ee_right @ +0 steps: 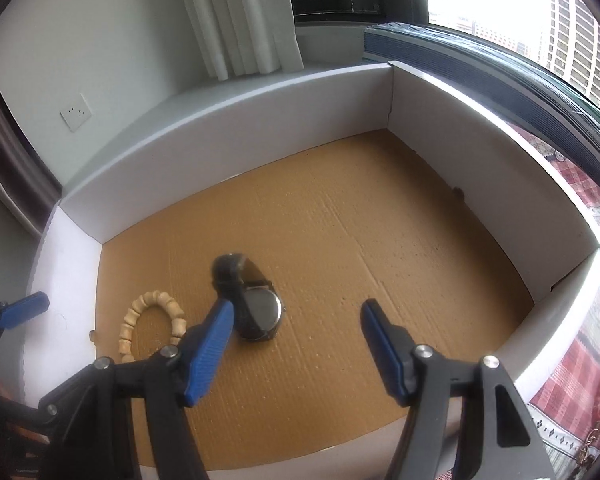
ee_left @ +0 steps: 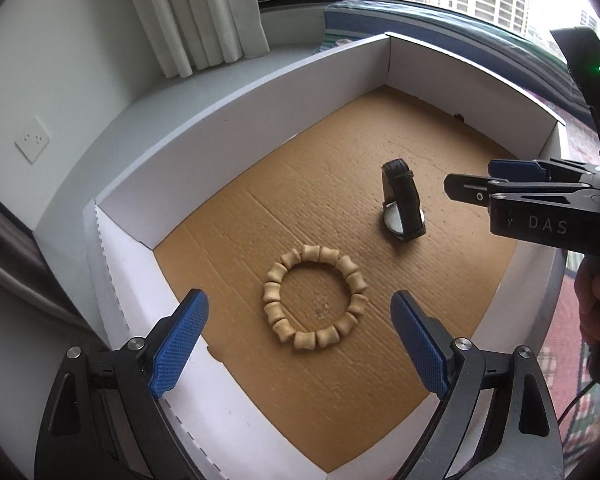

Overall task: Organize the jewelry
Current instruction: 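Open both tools to release the bracelet and watch onto the box floor, then move both tools back over the remaining jewelry on the quilt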

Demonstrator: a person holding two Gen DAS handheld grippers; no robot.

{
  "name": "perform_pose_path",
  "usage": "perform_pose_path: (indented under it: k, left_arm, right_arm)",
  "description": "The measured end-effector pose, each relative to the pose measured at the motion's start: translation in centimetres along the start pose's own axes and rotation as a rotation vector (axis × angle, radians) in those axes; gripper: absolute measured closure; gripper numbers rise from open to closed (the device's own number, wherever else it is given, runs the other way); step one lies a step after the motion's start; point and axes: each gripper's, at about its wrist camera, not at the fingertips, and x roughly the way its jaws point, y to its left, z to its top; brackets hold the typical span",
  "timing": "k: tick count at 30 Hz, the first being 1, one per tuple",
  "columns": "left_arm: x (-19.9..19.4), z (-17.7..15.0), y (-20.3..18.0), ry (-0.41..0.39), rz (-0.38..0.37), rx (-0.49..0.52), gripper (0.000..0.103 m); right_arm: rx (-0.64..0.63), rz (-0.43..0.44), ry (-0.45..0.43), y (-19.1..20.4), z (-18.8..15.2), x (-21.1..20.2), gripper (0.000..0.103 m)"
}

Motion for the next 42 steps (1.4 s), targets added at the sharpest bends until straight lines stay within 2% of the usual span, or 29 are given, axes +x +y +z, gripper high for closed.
perform_pose_path:
  k: [7,16,22,28,30,32,35,38,42]
  left_arm:
    - [-0.2,-0.4,-1.1,0.018,-0.054,-0.015,0.010]
    - [-1.5,-1.1,-2.7,-0.029,-0.046,0.008,0.010]
    - [-1.7,-1.3,-2.2,-0.020,-0.062,-0.022,0.010]
    - [-1.6,-1.2,-1.5,-0.016,-0.097,-0.048,0.010]
    - [-2.3,-1.2,-1.0,-0.055,-0.101,-0.070,0.010]
    - [-3.6,-1.3,-0.7,-0.132,-0.072,-0.093,0.010]
    - [-6.3,-1.8,-1.0,-0.240,-0.076,-0.100,0.009]
    - [-9.1,-2.3,-2.6,-0.319,-0.140,-0.071,0.005]
    - [-12.4,-3.5,-6.2,-0.377,-0.280,0.021,0.003]
  right_arm:
    - [-0.030,-0.010,-0.017,-0.3,-1.1,-0.8,0.036]
    - [-0.029,-0.016,-0.049,-1.6,-2.8,-2.7,0.036]
    - [-0.042,-0.043,-0.067,-1.5,-3.5,-3.4,0.036]
    - [-0.026,-0.012,-0.182,-1.0,-4.5,-6.8,0.035]
    - [-0.040,-0.020,-0.225,-0.6,-4.8,-8.7,0.031]
    - [-0.049,-0.029,-0.262,-0.3,-5.3,-10.7,0.024]
    - [-0.052,-0.066,-0.303,-0.6,-6.9,-13.7,0.022]
    - [-0.027,-0.087,-0.318,-1.8,-9.5,-16.6,0.021]
    - [0.018,-0.133,-0.322,-4.1,-13.9,-19.9,0.021]
